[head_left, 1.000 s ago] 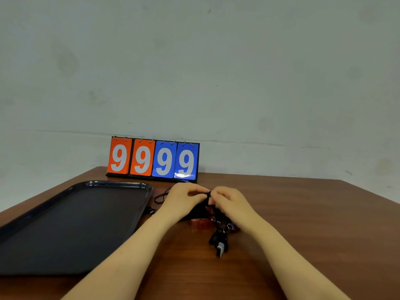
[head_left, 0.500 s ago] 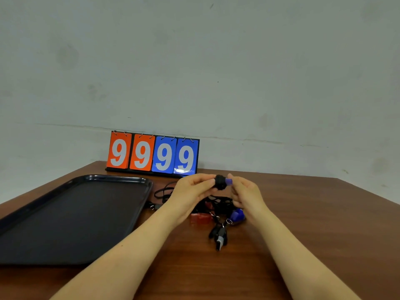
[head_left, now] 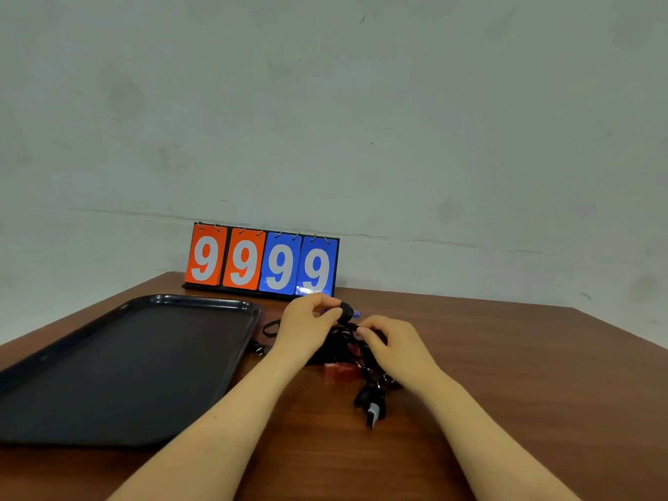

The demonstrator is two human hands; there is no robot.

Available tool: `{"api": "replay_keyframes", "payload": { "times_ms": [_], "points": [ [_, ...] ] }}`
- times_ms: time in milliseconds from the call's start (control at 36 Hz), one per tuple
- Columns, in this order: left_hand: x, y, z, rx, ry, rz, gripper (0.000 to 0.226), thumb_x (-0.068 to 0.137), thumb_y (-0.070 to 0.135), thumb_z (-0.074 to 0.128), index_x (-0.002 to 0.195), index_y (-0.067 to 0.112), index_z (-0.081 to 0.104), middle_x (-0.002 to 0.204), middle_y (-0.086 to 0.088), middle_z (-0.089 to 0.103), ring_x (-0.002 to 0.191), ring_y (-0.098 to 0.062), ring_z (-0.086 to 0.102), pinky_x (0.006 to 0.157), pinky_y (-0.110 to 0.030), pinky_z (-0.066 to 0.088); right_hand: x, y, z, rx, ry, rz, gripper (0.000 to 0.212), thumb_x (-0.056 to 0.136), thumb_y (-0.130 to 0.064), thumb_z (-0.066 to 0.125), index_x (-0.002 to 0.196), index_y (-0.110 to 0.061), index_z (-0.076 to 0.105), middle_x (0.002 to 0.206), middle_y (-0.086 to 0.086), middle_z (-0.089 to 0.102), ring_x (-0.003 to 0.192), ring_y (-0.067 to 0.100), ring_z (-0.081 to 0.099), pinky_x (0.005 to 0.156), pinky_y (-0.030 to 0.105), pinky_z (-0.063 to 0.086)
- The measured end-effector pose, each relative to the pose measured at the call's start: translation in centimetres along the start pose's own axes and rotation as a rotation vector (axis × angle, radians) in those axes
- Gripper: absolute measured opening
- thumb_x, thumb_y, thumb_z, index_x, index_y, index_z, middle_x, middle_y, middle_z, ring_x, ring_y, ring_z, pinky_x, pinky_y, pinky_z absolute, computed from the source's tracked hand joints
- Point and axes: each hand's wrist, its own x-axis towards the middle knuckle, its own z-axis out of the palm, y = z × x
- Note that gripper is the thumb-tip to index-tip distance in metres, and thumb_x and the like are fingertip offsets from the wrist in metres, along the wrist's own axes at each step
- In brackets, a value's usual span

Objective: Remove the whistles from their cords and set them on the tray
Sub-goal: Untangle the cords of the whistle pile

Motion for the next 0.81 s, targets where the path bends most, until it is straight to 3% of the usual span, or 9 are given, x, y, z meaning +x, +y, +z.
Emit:
{"api": "replay_keyframes", "payload": {
  "times_ms": [139, 278, 389, 472, 583, 694, 806],
  "points": [
    [0.0, -0.2, 0.0, 0.045, -0.060, -0.015, 0.013, 0.091, 0.017, 0.063, 0.101, 0.025, 0.065, 0.095, 0.011, 0.062, 0.091, -0.004, 0.060, 0.073, -0.012, 0.045, 0.1, 0.2, -0.6, 0.088, 0.187, 0.065, 0.015, 0.093, -0.028, 0.060, 0.081, -0.023, 0.067, 0.073, -0.014, 0.064, 0.072, -0.006, 0.057, 0.061, 0.008, 0.041],
    [-0.1, 0.0, 0.1, -0.001, -0.189, -0.059, 0.019, 0.091, 0.013, 0.063, 0.109, 0.016, 0.068, 0.097, 0.007, 0.067, 0.085, -0.004, 0.066, 0.077, -0.017, 0.053, -0.1, 0.0, -0.8, 0.122, 0.213, 0.057, 0.015, 0.092, -0.030, 0.061, 0.077, -0.026, 0.064, 0.072, -0.011, 0.064, 0.071, -0.001, 0.058, 0.062, 0.011, 0.043],
    [-0.6, -0.3, 0.2, -0.243, -0.354, -0.184, 0.022, 0.091, 0.008, 0.062, 0.112, 0.007, 0.068, 0.106, -0.008, 0.069, 0.093, -0.014, 0.069, 0.080, -0.021, 0.056, -0.3, -0.1, -0.9, 0.169, 0.220, 0.117, 0.015, 0.092, -0.029, 0.061, 0.078, -0.025, 0.067, 0.073, -0.009, 0.066, 0.071, 0.002, 0.060, 0.065, 0.018, 0.047],
    [-0.7, 0.0, 0.1, -0.508, -0.398, -0.269, 0.022, 0.091, 0.007, 0.061, 0.111, 0.003, 0.068, 0.107, -0.011, 0.070, 0.097, -0.016, 0.069, 0.080, -0.023, 0.055, -0.5, -0.7, -1.4, 0.310, 0.232, 0.211, 0.016, 0.093, -0.028, 0.061, 0.079, -0.022, 0.067, 0.069, -0.006, 0.065, 0.055, 0.000, 0.056, 0.053, 0.014, 0.043],
    [-0.9, 0.4, 0.4, -0.731, -0.384, -0.327, 0.020, 0.093, 0.007, 0.057, 0.109, 0.004, 0.068, 0.112, -0.013, 0.068, 0.103, -0.020, 0.066, 0.077, -0.022, 0.054, -0.2, -1.5, -1.8, 0.561, 0.198, 0.327, 0.019, 0.094, -0.024, 0.060, 0.085, -0.008, 0.068, 0.060, 0.005, 0.064, 0.044, 0.009, 0.055, 0.043, 0.018, 0.042],
    [-1.3, 0.9, 1.2, -0.578, -0.310, -0.140, 0.026, 0.099, 0.010, 0.049, 0.116, 0.020, 0.066, 0.112, 0.002, 0.066, 0.101, -0.009, 0.066, 0.086, -0.022, 0.053, 0.1, -1.6, -1.7, 0.715, 0.240, 0.403, 0.022, 0.095, -0.020, 0.057, 0.084, -0.003, 0.065, 0.051, 0.005, 0.061, 0.043, 0.012, 0.056, 0.042, 0.019, 0.044],
    [-1.4, 1.2, 1.2, -0.324, -0.292, 0.012, 0.034, 0.095, 0.018, 0.056, 0.126, 0.033, 0.060, 0.115, 0.014, 0.062, 0.105, -0.003, 0.062, 0.094, -0.022, 0.049, 0.4, -1.7, -1.5, 0.821, 0.292, 0.439, 0.022, 0.096, -0.019, 0.057, 0.086, -0.001, 0.065, 0.056, 0.007, 0.064, 0.045, 0.015, 0.058, 0.043, 0.020, 0.046]
  ]
}}
